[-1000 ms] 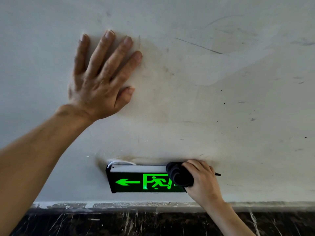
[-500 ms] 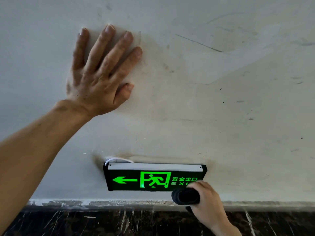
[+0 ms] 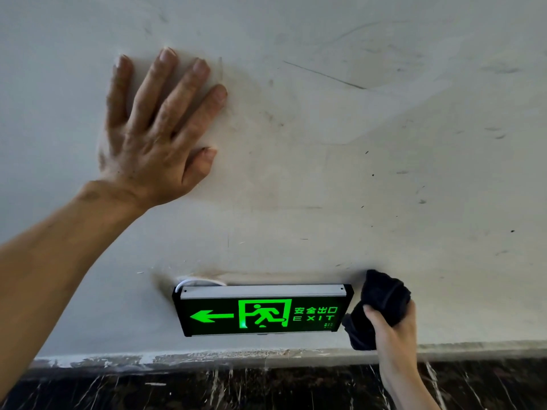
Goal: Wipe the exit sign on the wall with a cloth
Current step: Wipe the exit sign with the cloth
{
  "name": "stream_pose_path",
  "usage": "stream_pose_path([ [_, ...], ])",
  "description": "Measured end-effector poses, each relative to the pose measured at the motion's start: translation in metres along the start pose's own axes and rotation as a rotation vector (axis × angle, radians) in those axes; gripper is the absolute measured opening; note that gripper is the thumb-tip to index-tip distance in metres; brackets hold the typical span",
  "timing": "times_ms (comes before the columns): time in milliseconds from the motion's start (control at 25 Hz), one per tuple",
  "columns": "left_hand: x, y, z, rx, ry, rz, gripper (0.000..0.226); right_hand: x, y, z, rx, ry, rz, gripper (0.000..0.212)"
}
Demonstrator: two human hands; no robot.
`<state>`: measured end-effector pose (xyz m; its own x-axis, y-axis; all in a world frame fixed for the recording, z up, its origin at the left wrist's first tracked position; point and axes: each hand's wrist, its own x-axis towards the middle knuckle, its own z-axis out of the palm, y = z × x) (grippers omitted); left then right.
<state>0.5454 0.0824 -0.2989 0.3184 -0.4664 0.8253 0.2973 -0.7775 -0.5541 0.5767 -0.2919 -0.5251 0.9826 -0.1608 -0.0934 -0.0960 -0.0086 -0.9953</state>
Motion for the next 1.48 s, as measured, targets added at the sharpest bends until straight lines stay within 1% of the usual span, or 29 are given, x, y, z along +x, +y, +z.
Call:
stream_pose_path([
  [160,-0.001,0.001,0.0,-0.009,0.002,-0.003,0.067,0.001,0.005,0.023,-0.104,-0.077,-0.042,0.048],
  [360,0.0,0.0,0.001,0.006,0.016,0.017,0.067,0.003,0.014,0.031,-0.185,-0.039,-0.098,0.054],
  [760,0.001,0.002,0.0,0.034,0.027,0.036,0.066,0.006,0.022,0.031,-0.204,0.038,-0.108,0.053],
  [920,0.0,0.003,0.0,0.03,0.023,0.028,0.066,0.008,0.026,0.03,-0.145,0.028,-0.047,0.056],
  [1000,0.0,0.005,-0.001,0.027,0.022,0.032,0.066,0.012,0.029,0.026,-0.097,-0.022,0.003,0.055],
  [1120,0.002,0.002,-0.002,0.031,0.013,0.032,0.067,0.017,0.037,0.019,-0.066,-0.095,0.094,0.048],
  [1240,0.001,0.003,-0.003,0.041,0.017,0.03,0.067,0.016,0.055,0.018,-0.17,-0.147,0.142,0.048],
  [1360,0.002,0.006,-0.003,0.036,0.015,0.049,0.066,0.016,0.067,0.021,-0.261,-0.149,0.145,0.052],
  [1480,0.002,0.003,-0.003,0.041,0.017,0.045,0.066,0.017,0.078,0.022,-0.369,-0.164,0.139,0.048],
])
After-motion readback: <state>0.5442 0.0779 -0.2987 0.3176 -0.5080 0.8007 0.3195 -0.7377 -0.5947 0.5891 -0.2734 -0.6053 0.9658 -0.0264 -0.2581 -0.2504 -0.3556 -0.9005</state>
